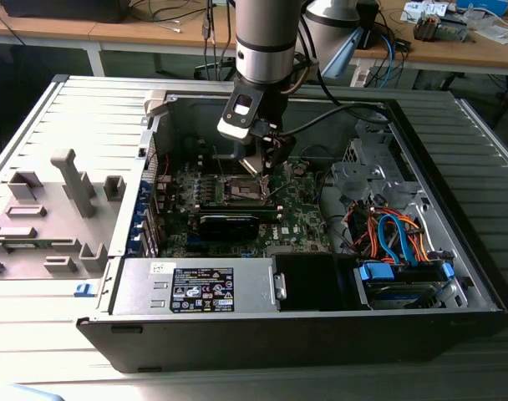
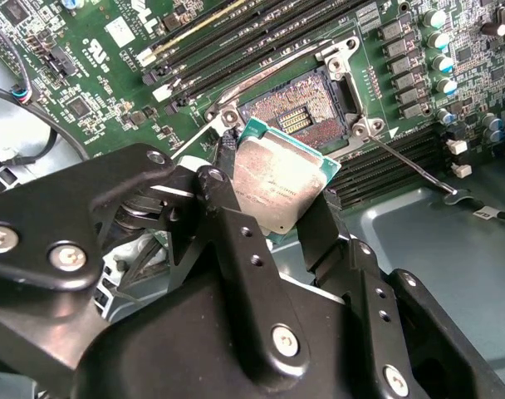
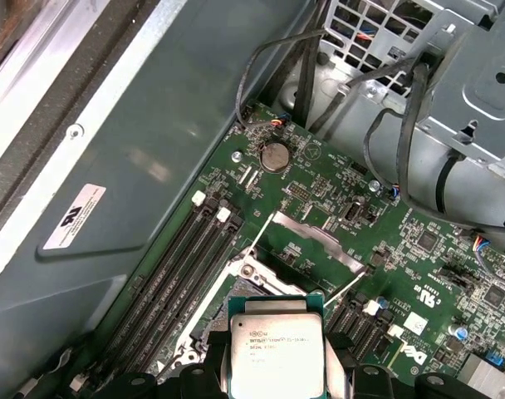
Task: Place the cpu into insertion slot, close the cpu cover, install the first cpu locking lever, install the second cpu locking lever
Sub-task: 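Place the cpu into insertion slot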
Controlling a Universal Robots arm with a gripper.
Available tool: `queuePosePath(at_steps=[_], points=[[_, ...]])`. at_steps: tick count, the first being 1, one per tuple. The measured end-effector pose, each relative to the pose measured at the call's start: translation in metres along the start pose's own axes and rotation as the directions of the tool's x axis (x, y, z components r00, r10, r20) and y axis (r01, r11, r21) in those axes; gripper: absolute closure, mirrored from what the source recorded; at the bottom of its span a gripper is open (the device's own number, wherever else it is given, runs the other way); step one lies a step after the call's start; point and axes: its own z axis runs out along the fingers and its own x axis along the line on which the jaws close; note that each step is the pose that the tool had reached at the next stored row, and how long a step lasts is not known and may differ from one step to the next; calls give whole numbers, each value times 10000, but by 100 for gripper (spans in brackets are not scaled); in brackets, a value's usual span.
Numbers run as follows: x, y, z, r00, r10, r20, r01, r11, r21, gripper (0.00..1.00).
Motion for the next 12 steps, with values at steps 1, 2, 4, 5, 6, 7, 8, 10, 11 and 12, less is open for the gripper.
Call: queuePosePath(at_steps=[1,2,4,5,6,7,8,10,11,12], points=[[0,0,0,10000,6,0,-6,10000,0,45],[0,0,1,10000,14,1,-14,10000,0,45],[0,0,2,10000,28,2,-28,10000,0,45],[0,0,2,10000,36,2,-36,10000,0,45],[0,0,3,10000,43,3,-43,10000,0,45],[0,0,3,10000,51,3,-51,10000,0,45],[0,0,4,10000,59,4,-59,10000,-1,45],[0,0,5,10000,76,5,-76,10000,-1,45],[0,0,6,10000,90,5,-90,10000,-1,45],[0,0,6,10000,98,6,-98,10000,-1,45]])
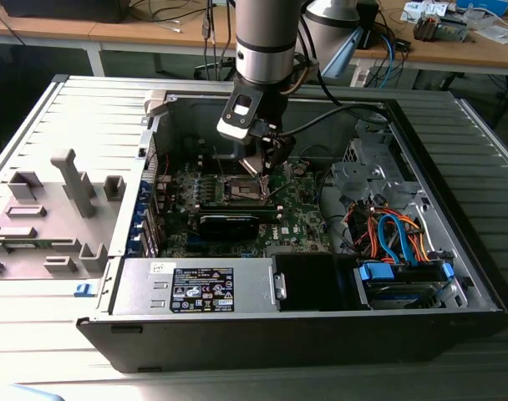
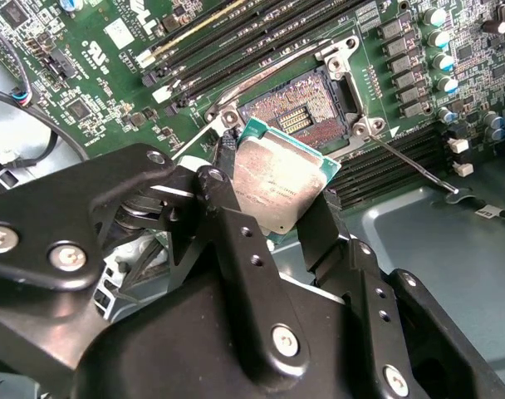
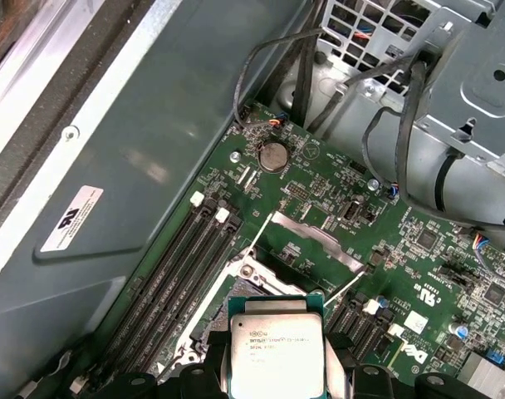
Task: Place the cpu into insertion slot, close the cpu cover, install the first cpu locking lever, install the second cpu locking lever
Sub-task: 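Place the cpu into insertion slot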
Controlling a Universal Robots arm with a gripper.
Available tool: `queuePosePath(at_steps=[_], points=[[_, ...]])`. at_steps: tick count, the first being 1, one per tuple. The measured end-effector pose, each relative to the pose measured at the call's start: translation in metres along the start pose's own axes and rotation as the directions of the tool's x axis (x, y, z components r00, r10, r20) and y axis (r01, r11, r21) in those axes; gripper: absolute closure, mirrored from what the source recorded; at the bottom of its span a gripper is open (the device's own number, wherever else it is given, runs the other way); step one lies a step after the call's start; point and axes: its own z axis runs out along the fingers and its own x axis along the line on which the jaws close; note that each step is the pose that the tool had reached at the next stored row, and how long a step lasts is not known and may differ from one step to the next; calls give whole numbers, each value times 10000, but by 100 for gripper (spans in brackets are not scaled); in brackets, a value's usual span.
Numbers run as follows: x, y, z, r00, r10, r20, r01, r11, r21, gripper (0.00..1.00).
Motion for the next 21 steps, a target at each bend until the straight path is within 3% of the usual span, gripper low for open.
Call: queuePosePath(at_steps=[21], points=[[0,-1,10,9999,159,14,-159,9999,0,45]])
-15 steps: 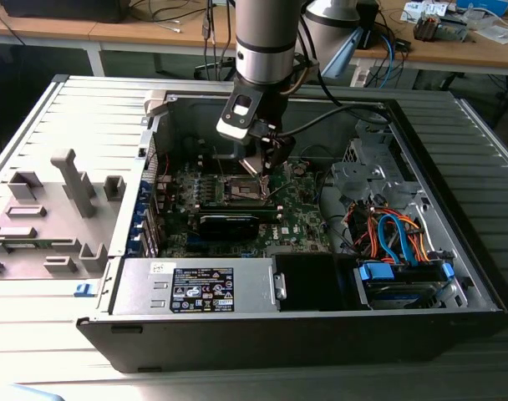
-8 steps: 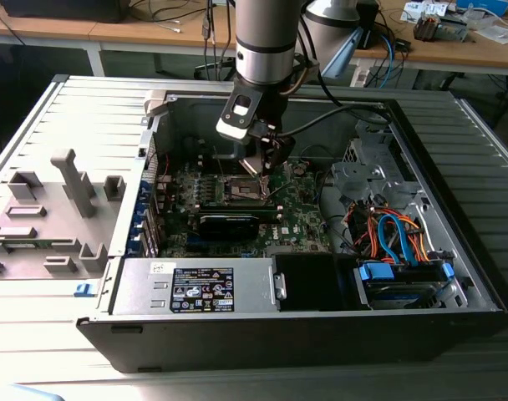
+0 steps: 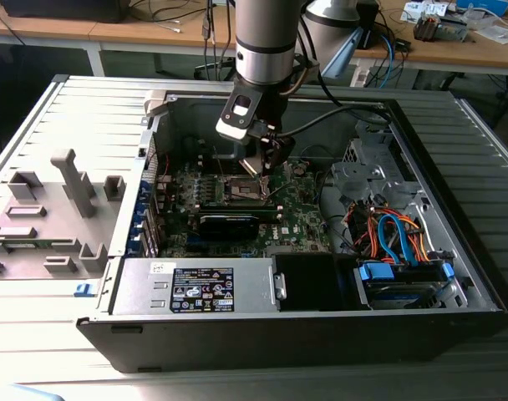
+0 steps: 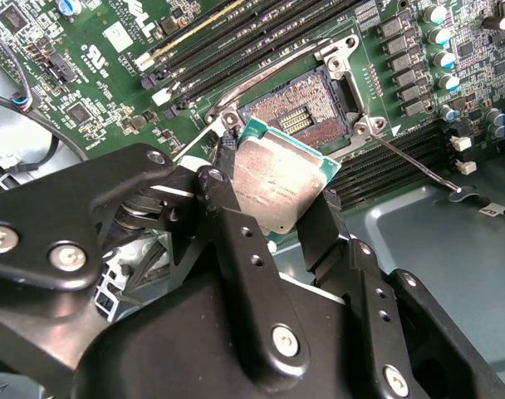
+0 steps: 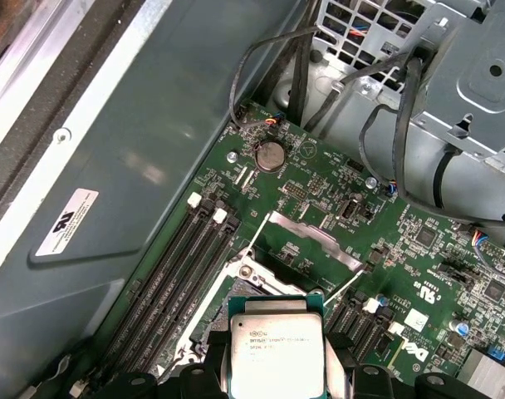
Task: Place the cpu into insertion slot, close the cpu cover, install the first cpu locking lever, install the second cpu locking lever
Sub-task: 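Place the cpu into insertion slot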
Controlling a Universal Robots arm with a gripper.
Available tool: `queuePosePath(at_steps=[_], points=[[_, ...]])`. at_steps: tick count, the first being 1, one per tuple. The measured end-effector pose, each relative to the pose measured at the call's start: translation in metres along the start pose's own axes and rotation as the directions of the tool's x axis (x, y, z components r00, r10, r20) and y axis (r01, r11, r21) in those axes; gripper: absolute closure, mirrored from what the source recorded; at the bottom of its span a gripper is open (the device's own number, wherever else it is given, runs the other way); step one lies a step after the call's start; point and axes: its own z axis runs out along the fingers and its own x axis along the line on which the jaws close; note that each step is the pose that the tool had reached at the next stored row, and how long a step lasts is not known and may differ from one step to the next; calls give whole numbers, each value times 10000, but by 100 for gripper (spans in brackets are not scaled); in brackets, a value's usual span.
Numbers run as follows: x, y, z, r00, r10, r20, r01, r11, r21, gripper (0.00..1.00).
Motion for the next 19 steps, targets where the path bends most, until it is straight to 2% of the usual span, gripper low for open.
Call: queuePosePath(at_steps=[19], points=[[0,0,3,9997,224,43,-224,9997,13,45]])
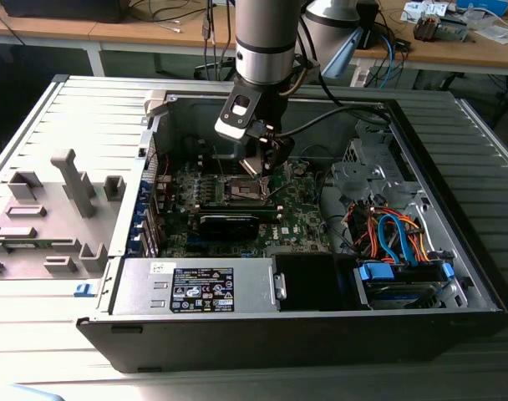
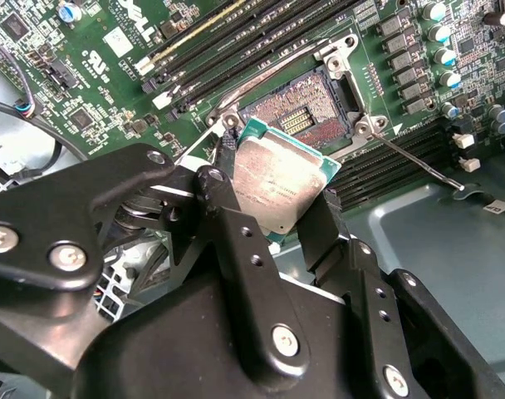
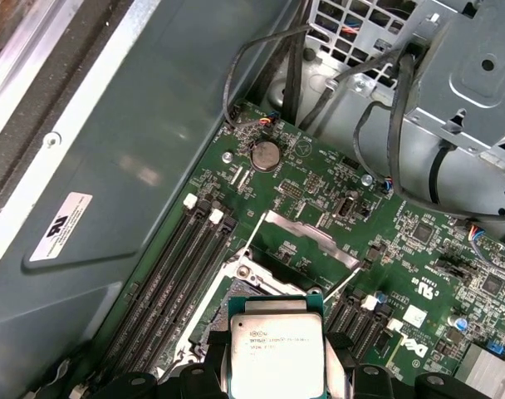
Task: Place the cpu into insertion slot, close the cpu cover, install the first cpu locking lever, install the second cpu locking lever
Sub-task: 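Place the cpu into insertion slot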
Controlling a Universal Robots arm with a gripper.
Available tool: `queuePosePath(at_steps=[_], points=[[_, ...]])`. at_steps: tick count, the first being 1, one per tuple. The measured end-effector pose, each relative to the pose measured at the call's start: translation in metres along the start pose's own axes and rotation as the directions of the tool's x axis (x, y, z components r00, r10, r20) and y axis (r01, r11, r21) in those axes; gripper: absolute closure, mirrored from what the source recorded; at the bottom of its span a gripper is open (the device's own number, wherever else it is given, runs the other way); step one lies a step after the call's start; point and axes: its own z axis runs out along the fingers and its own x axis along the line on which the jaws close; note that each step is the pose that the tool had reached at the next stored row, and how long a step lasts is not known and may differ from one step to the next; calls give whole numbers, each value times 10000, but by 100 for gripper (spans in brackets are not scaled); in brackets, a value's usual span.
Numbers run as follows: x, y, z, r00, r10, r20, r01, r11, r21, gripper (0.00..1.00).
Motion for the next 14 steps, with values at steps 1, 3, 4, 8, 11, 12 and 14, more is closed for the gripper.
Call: queuePosePath(at_steps=[1,3,4,8,11,12,14], points=[[0,0,0,10000,3,1,-3,10000,1,45],[0,0,0,10000,7,3,-7,10000,1,45],[0,0,0,10000,9,3,-9,10000,2,45],[0,0,1,10000,47,13,-47,10000,6,45],[0,0,1,10000,57,15,-57,10000,7,45],[0,0,1,10000,61,16,-61,10000,7,45],[0,0,1,10000,66,17,-66,10000,7,45]])
